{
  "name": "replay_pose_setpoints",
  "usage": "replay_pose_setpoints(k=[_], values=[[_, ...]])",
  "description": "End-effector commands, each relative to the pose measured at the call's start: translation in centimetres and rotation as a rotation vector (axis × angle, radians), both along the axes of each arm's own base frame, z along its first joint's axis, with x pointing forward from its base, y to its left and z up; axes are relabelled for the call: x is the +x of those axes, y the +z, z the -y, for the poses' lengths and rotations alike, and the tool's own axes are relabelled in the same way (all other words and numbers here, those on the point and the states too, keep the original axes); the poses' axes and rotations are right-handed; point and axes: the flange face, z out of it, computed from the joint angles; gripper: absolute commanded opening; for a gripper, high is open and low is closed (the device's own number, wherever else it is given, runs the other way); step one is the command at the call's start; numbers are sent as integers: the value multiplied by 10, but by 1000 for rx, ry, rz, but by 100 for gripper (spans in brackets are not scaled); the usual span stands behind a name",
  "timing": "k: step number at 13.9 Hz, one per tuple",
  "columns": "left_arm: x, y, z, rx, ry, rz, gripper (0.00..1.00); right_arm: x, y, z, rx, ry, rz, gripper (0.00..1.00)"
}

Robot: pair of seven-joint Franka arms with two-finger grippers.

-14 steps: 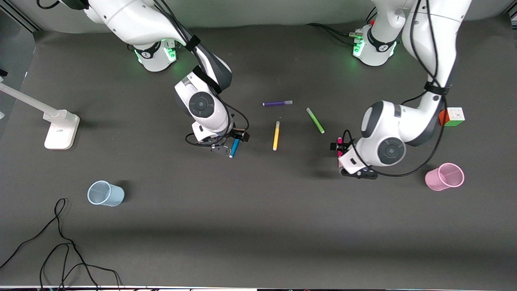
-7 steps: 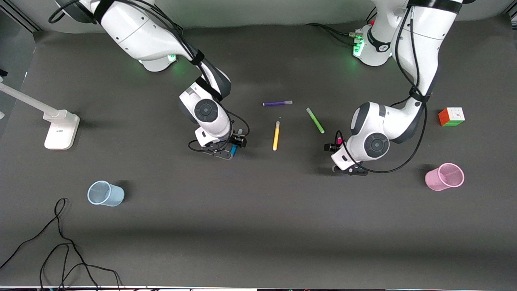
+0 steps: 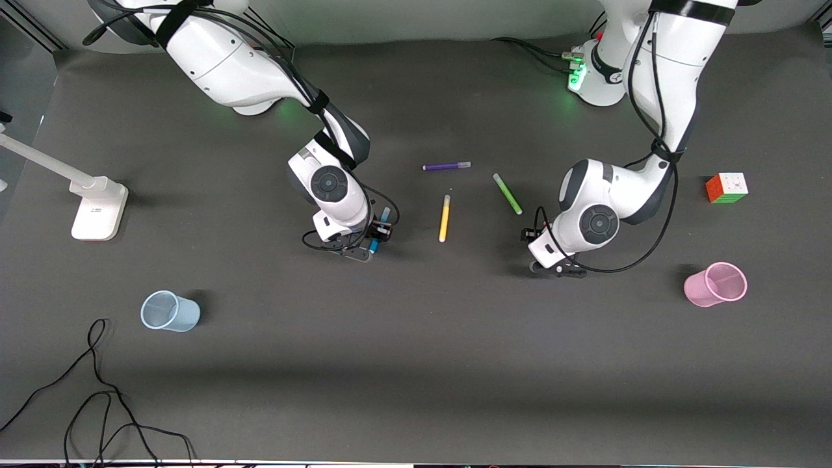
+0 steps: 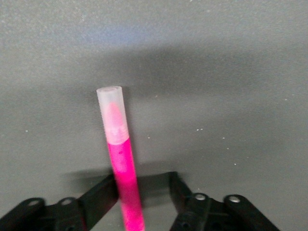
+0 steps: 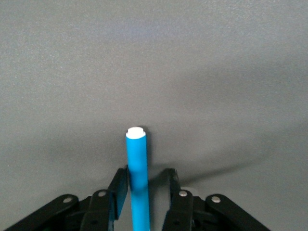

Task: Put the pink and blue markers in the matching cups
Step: 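Close the right gripper on the blue marker while the left gripper grasps pink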

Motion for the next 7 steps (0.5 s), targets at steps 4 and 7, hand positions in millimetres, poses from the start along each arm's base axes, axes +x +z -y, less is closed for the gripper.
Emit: replay_pose_setpoints(k=[4,7], values=[[1,11,-4,-2,3,36,0,13,2,6,-4,-20,37,0],[5,18,-5,-5,6,48,0,30,27,12,-19,-28,44,0]])
